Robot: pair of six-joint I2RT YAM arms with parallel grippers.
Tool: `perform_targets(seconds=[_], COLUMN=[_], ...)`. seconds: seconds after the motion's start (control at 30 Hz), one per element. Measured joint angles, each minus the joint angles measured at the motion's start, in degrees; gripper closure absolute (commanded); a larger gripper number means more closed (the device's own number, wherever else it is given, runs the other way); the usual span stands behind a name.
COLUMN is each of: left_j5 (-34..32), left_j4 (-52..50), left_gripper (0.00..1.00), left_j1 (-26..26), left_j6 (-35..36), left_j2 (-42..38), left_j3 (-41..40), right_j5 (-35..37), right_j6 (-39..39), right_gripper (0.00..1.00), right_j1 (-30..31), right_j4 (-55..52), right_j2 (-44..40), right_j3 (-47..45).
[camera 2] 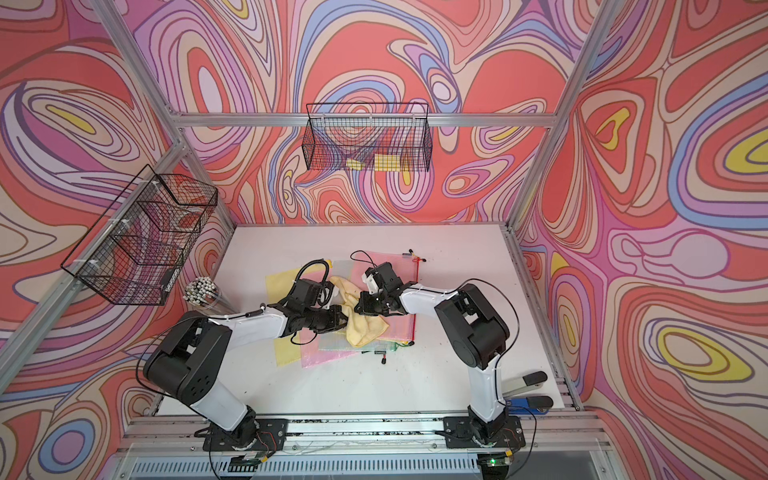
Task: Wipe the document bag
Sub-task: Wipe the dirt from the document bag.
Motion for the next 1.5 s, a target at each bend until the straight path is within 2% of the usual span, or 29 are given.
perform_targets(seconds=[0.17,0.33,0.43,0.53,0.63,0.73,0.83,0.93,1.07,1.17,1.27,1.5], left_j5=[-0.3,-0.3,-0.3,-0.4,-0.5,-0.5,-0.6,-0.8,-1.4,-1.7,-1.6,-1.2], left_j4=[-0.2,-0.2,-0.2,-0.1,-0.1,-0.1,-0.2,-0.3,-0.9,-1.6,-2.2,-2.2], left_gripper=[1.0,1.0,1.0,1.0,1.0,1.0,1.0,1.0,1.0,1.0,1.0,1.0], left_j1=[-0.2,-0.2,-0.3,-0.3,-0.3,-0.3,-0.3,-0.4,-0.6,-0.6,-0.6,-0.8], left_j6=[0.0,0.0,0.0,0.0,0.0,0.0,0.0,0.0,0.1,0.3,0.4,0.5], left_j2=[0.0,0.0,0.0,0.0,0.1,0.7,1.0,1.0,0.9,0.9,1.0,1.2], left_j3=[0.0,0.0,0.0,0.0,0.0,0.0,0.1,0.2,0.2,0.4,1.0,1.8], right_j5=[0.8,2.9,4.0,5.3,7.0,8.0,8.5,7.0,5.3,4.4,3.8,3.4], right_j6=[0.6,0.7,0.9,0.8,0.0,-0.4,-0.5,0.8,2.7,3.4,3.6,1.8], right_gripper=[1.0,1.0,1.0,1.0,1.0,1.0,1.0,1.0,1.0,1.0,1.0,1.0], right_j1=[-0.1,-1.2,-4.3,-10.0,-14.2,-11.9,-4.7,1.4,3.0,1.7,-0.8,-16.5], right_j4=[1.3,1.2,-0.1,-2.9,-6.2,-9.2,-10.6,-7.3,-3.8,-2.8,-0.6,-1.6], right_j2=[-1.4,-7.1,-12.1,-17.4,-19.9,-18.3,-12.6,-5.9,-0.8,0.6,-1.4,-13.4], right_j3=[-4.1,-11.3,-16.1,-20.4,-21.0,-17.5,-9.0,-1.4,0.6,0.0,-3.8,-17.5])
